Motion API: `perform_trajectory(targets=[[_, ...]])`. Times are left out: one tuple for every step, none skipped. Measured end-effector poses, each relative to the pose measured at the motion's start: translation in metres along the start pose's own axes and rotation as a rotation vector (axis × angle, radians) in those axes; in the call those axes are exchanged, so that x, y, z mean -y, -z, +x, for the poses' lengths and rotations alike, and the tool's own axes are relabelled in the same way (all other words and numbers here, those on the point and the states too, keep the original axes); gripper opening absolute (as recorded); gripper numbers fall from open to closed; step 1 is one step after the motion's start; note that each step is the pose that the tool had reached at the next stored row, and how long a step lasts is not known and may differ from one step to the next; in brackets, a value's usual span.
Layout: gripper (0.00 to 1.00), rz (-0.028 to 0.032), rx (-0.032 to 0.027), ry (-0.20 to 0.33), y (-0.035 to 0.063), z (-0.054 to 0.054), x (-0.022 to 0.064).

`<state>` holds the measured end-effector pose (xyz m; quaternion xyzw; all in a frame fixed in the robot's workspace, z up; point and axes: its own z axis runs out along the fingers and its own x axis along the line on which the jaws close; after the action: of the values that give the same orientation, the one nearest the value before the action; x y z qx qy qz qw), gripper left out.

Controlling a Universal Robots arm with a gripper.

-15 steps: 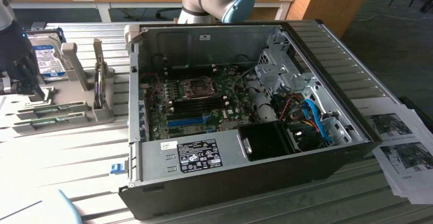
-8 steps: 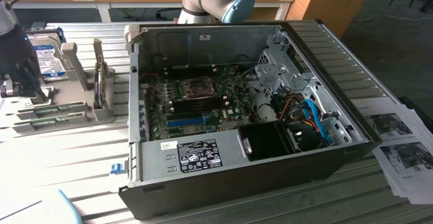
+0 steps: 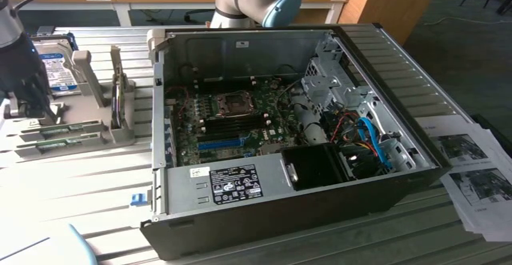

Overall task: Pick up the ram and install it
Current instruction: 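Pick up the ram and move it above insertion slot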

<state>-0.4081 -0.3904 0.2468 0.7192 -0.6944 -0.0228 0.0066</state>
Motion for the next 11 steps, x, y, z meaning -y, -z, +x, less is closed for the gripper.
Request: perform_trajectory(targets=[[0.09,0.0000,0.0000,0.000,-0.0009,0.0000,0.0000],[0.09,-0.0001,0.0000,0.000,-0.0018,0.0001,0.0001],[0.09,0.0000,0.0000,0.000,-0.0028,0.0001,0.0001],[0.09,0.0000,0.0000,0.000,-0.0037,0.0001,0.0002],[0.09,0.0000,0.0000,0.000,-0.0047,0.0001,0.0002],[0.09,0.0000,0.0000,0.000,-0.0056,0.0001,0.0002],[0.09,-0.0001,-0.0001,0.000,-0.0064,0.0002,0.0003],[0.09,-0.0001,0.0000,0.000,-0.0073,0.0002,0.0003],[0.09,0.0000,0.0000,0.000,-0.0083,0.0002,0.0003],[0.09,-0.0001,0.0000,0.000,-0.0093,0.0003,0.0004],[0.09,0.0000,0.0000,0.000,-0.0105,0.0003,0.0004]])
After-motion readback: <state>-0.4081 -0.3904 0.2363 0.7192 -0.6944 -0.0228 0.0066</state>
